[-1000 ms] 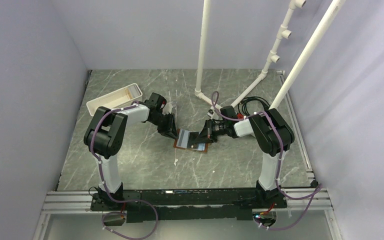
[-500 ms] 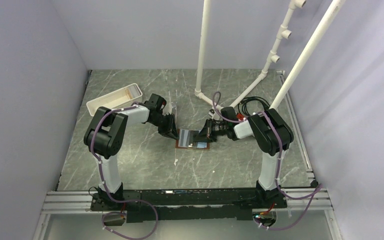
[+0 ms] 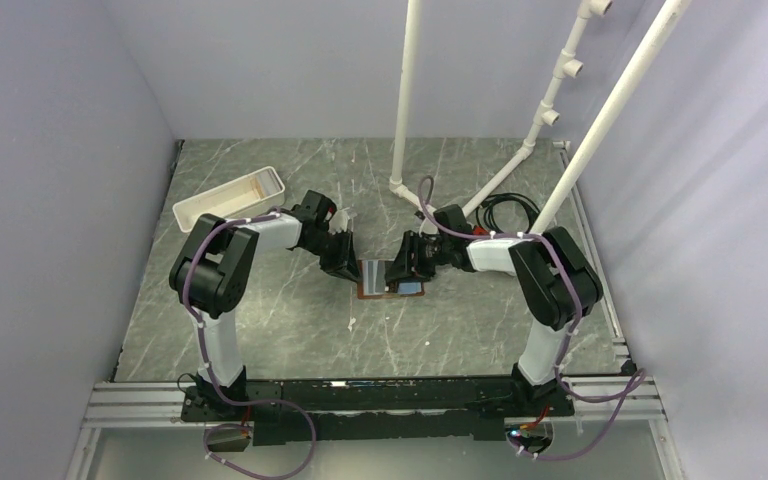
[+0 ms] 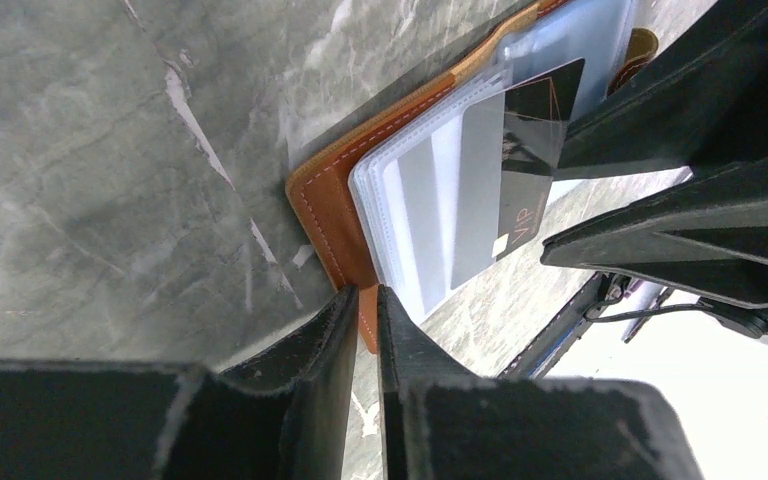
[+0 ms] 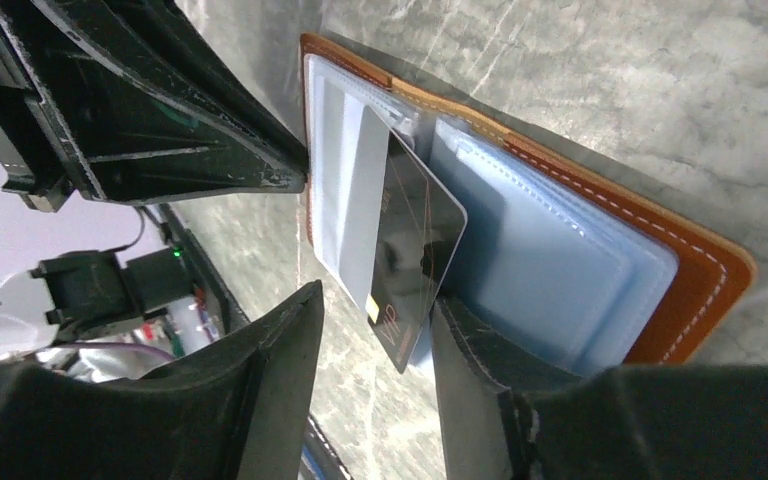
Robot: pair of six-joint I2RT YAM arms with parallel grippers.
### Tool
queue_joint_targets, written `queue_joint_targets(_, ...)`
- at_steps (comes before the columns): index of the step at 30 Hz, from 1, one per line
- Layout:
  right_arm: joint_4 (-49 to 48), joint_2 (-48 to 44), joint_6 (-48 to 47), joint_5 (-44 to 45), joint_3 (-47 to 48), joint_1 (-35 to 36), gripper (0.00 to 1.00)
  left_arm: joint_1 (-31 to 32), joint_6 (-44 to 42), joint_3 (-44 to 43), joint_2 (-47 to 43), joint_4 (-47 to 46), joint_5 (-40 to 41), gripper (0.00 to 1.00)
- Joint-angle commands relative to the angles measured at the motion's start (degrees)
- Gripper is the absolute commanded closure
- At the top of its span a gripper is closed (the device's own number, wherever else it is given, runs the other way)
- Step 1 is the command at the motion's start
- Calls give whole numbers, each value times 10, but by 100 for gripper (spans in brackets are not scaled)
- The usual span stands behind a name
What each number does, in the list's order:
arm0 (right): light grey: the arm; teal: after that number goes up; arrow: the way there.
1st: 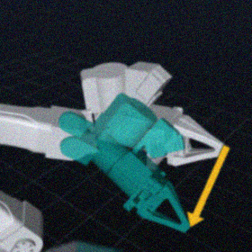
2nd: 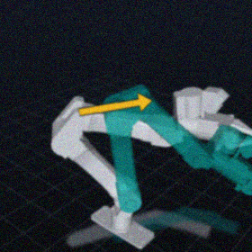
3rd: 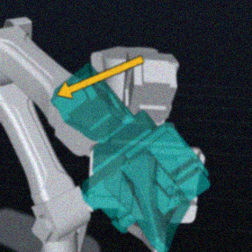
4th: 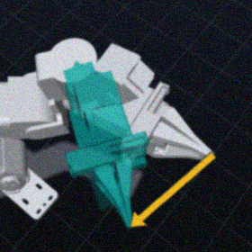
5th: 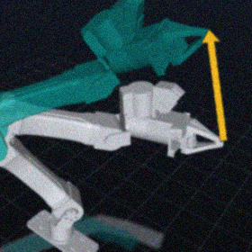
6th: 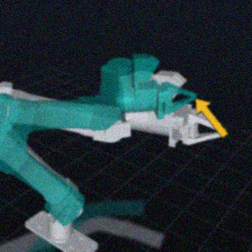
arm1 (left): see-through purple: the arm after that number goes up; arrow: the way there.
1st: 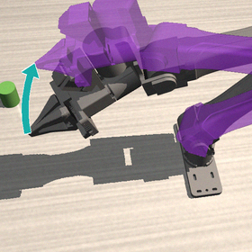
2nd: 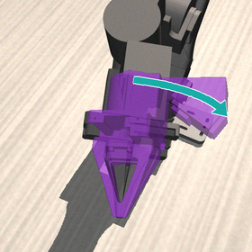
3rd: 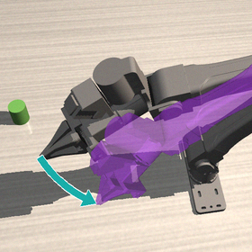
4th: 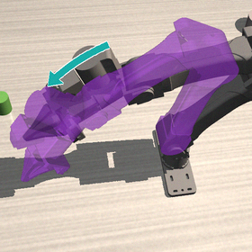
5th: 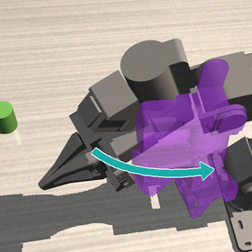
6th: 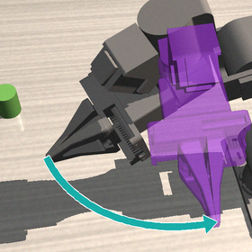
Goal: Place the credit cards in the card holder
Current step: Insert the credit card into the card holder.
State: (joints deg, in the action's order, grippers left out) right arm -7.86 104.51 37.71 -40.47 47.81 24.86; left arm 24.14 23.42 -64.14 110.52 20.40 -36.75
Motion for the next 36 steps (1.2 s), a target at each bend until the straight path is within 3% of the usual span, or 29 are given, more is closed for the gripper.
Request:
queue_joint_targets(1,142,-19,-88,92,24,7,51,8,-13,8,21,14,28,80)
queue_joint_targets(4,179,-22,-113,118,39,17,49,8,-13,3,24,14,20,80)
queue_joint_targets(9,162,-27,-121,120,40,20,49,8,-14,2,23,17,23,81)
queue_joint_targets(20,134,18,-148,103,115,90,66,13,-14,-10,29,20,20,82)
queue_joint_targets(36,55,14,-217,107,122,121,57,20,-33,-31,25,44,49,80)
